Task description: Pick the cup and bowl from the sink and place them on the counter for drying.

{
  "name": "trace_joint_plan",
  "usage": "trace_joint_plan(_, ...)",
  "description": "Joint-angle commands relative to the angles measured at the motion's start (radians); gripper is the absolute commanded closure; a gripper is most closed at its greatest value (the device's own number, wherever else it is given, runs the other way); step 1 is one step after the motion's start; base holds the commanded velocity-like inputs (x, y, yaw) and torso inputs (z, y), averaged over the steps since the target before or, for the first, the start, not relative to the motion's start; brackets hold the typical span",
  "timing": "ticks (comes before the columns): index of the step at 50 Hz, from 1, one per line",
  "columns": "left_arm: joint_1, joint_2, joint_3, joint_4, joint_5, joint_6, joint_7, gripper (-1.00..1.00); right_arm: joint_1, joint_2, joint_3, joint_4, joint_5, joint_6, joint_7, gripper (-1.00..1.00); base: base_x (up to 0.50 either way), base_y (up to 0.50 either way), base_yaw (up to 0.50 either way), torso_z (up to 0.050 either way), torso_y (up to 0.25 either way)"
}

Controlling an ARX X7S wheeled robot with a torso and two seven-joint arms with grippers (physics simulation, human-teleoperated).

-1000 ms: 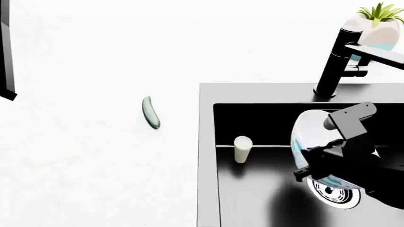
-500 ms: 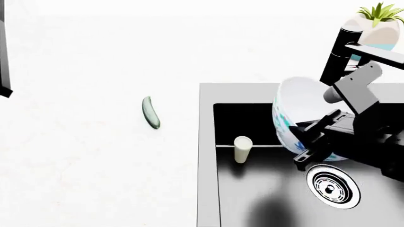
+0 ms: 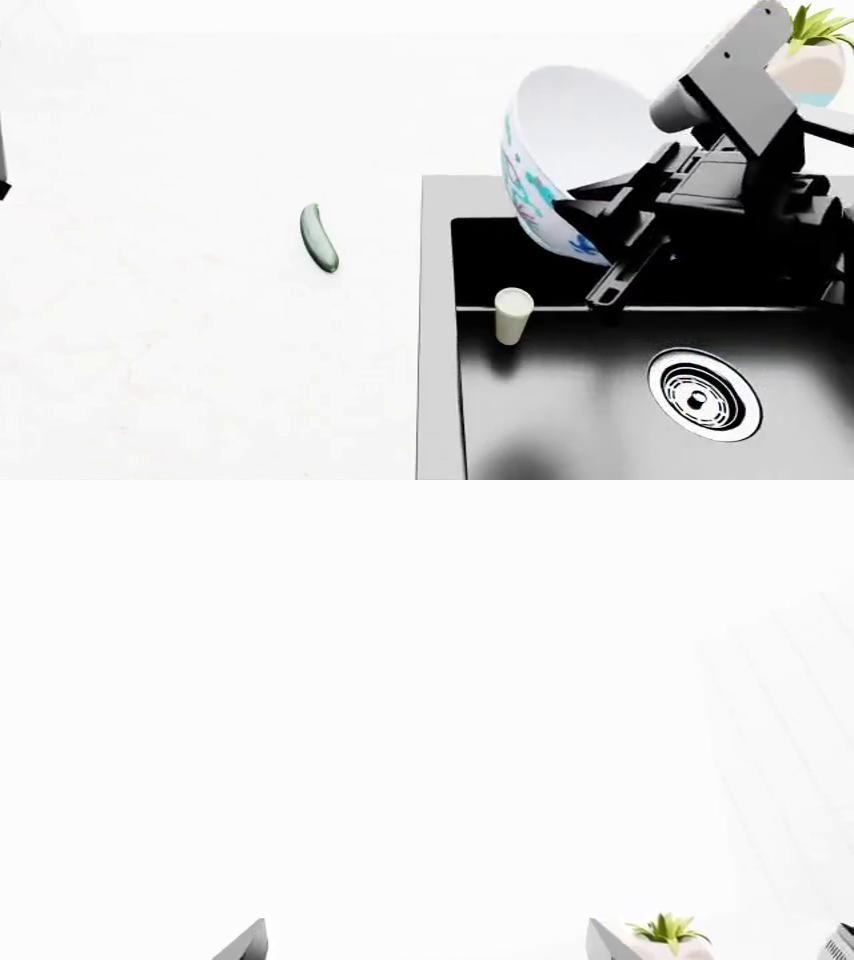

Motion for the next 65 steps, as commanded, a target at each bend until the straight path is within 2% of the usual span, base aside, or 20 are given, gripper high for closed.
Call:
trace_joint_plan(1,0.005,-0.002,-0.015,-0.001,-0.003,0.000,0.001,-1.00,0.205,-0.097,-0.059,0.029,0.059,0.062,0.009,1.00,0.00,0.00,0.00,0.000,0.000)
trace_joint_plan(13,0.022,-0.006,-0.045,0.000,-0.009,-0.001,0.000,-1.00,0.368,-0.199,-0.192,0.079,0.015,0.038,-0.084,1.00,0.00,0.00,0.00,0.000,0.000)
trace_joint_plan(28,0.029,-0.019,-0.078,-0.001,-0.025,-0.002,0.002,-1.00,0.458,-0.329,-0.310,0.126,-0.042,-0.020,-0.174,1.00,0.00,0.00,0.00,0.000,0.000)
trace_joint_plan(65,0.040,-0.038,-0.146,0.000,-0.059,-0.004,0.005,-1.00,0.527,-0.662,-0.532,0.331,-0.243,-0.276,-0.406,1.00,0.00,0.00,0.00,0.000,0.000)
